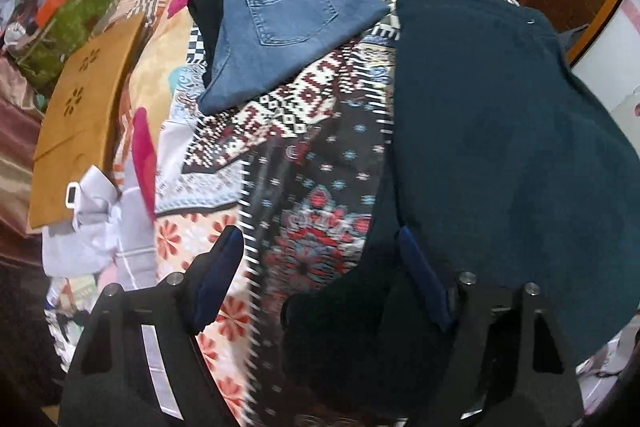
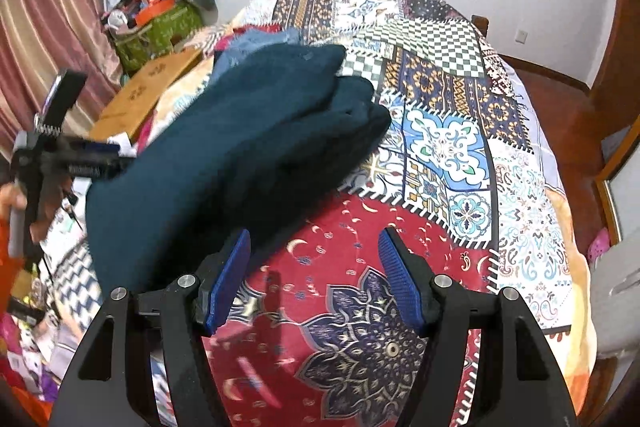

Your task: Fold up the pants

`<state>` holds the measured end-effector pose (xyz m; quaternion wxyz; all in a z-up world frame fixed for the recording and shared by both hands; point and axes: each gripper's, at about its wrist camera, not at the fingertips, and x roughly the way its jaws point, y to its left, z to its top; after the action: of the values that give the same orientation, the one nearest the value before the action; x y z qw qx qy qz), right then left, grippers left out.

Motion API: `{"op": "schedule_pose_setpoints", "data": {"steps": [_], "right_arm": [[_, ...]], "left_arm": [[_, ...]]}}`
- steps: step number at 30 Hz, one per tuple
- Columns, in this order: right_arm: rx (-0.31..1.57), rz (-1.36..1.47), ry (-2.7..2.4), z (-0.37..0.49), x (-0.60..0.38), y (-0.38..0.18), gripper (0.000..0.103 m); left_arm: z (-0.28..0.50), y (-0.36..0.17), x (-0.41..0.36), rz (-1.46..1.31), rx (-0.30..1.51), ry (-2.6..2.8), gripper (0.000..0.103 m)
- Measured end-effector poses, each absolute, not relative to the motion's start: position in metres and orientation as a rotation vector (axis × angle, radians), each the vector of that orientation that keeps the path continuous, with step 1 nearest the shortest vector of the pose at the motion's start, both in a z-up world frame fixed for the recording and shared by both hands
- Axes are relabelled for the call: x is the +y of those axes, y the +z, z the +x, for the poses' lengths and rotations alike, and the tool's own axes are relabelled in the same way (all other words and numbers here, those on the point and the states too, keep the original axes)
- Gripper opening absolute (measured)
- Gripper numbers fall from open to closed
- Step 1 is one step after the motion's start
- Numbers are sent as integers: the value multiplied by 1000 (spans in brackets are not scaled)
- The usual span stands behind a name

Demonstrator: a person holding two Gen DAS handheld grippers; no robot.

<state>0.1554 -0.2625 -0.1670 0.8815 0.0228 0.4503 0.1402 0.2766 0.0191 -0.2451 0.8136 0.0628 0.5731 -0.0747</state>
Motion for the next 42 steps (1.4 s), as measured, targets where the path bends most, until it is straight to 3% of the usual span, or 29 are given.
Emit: {"op": "schedule_pose_setpoints", "data": {"steps": [8,14,18,22,26,28,30,36,42], "right_arm": [[874,24,167,148,-270,-151,65],[839,78,162,146,-281,-139,65],[872,113,238,150,-270,-148,65],[926,101,265,161,-259,-169,65],[978,131,291,171,-262,-191,47],[1003,149,312,173,-264,-200,44],[1018,126,325,173,-262,-202,44],[980,29,308,176,-260,-175,45],[908,44,265,210,-276,-157,56]], "left_arm": [[267,-238,9,-2,1236,-220,78],[258,-210,-12,127,1134,-247,77],[257,-188,-12,39,1087,-342,80],[259,-199,-28,105,1106,-354,80],[254,-223,-35,193,1098,-315,82],[253,-226,-34,200,1080,-305,87],[257,-227,-34,205,1081,-293,91],[275,-204,-30,208,1044,-272,91],[317,-188,-35,166,1032,-303,91]]}}
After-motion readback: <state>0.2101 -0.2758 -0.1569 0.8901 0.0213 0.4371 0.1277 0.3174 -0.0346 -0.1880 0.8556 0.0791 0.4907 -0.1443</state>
